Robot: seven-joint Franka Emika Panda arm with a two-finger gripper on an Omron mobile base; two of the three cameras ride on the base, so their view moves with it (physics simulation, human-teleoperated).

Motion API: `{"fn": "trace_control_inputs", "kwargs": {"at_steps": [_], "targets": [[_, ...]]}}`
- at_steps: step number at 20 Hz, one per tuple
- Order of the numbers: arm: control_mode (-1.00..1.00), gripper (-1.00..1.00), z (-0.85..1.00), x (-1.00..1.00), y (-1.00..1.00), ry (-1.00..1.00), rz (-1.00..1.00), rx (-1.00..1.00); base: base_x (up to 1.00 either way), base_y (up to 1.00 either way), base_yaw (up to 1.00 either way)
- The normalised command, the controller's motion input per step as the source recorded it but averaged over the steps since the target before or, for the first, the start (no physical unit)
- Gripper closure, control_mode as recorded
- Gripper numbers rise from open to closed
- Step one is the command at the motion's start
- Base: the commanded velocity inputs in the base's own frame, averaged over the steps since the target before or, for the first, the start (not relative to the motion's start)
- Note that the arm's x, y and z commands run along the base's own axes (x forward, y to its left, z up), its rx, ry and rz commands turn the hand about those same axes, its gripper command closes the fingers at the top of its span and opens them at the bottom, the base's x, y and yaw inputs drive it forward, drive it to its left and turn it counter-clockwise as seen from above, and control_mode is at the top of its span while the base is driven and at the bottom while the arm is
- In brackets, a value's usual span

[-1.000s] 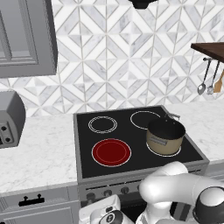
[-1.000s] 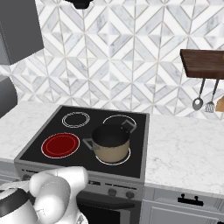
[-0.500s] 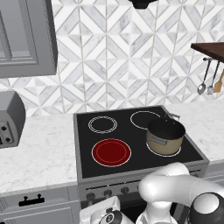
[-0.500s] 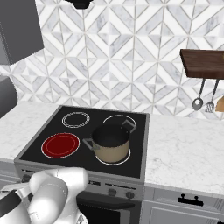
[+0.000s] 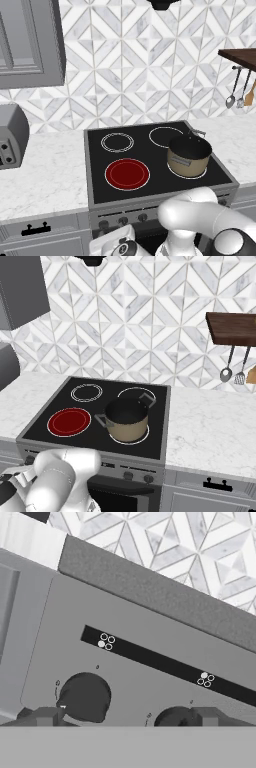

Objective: Turn off the front left burner of the stove.

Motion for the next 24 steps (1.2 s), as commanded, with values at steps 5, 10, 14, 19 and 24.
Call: {"fn": "trace_control_inputs", "kwargs": {"at_steps": [5,10,14,19,24], "targets": [[-1.0,-1.0,-0.09,0.03,0.18,0.0,0.0,0.0,0.0,0.0,0.0],[-1.0,-1.0,0.0,0.13,0.01,0.0,0.0,0.0,0.0,0.0,0.0],[-1.0,-1.0,0.0,0.14,0.0,0.0,0.0,0.0,0.0,0.0,0.0],[-1.0,-1.0,-0.03,0.12,0.0,0.0,0.0,0.0,0.0,0.0,0.0],[-1.0,-1.0,-0.07,0.16,0.0,0.0,0.0,0.0,0.0,0.0,0.0]]}}
